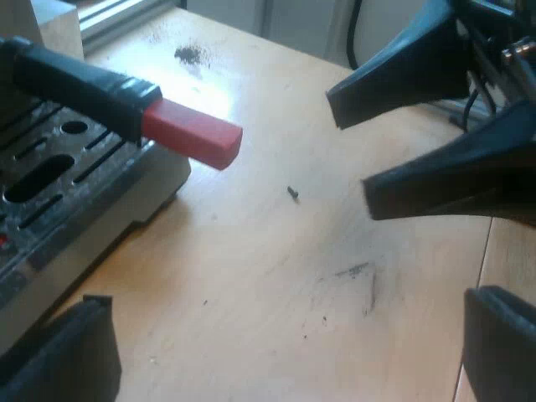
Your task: Grind coffee beans and then tamp
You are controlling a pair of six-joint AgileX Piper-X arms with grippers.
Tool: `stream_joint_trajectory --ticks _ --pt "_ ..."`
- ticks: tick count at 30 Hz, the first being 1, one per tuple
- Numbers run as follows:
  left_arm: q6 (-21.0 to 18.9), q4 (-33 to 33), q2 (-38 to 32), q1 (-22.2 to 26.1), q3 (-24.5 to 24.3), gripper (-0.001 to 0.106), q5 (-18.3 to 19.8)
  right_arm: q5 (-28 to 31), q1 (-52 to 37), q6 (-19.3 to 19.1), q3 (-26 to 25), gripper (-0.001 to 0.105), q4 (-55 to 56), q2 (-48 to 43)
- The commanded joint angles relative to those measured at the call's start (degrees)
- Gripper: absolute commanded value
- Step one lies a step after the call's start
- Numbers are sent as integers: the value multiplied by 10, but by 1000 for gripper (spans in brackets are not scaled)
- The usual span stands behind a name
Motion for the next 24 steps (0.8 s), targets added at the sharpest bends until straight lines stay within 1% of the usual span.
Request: stream_joint_trajectory --ticks 1,2,4,8,10,11,13,14,16,18,22,24 --pt "0 -9 3 -3 -2 85 8 37 1 23 -1 46 -44 33" --pt "0 -9 3 -3 -2 85 8 51 1 25 -1 43 -60 47" --pt "0 -8 3 -3 -2 85 8 64 1 24 -1 43 -90 69" --pt "0 -8 3 -3 -2 85 9 77 1 27 -1 43 -144 111" --pt "0 -8 3 -3 -2 85 13 81 1 27 -1 42 -152 119" --pt "0 -8 3 -3 -2 85 14 95 1 27 -1 36 -170 136" --pt "0 -8 3 -3 -2 85 14 108 1 28 -1 28 -187 148" --pt "0 -8 3 -3 -2 85 16 115 1 38 -1 23 -193 155" --pt "0 -8 3 -3 -2 85 16 125 1 54 -1 19 -195 162" --pt "0 -8 3 -3 -2 85 16 141 1 60 -1 18 -199 169" --pt "0 -8 3 -3 -2 85 16 164 -2 88 -1 19 -204 172" --pt "0 -8 3 -3 -2 85 16 163 -7 88 -1 19 -208 172"
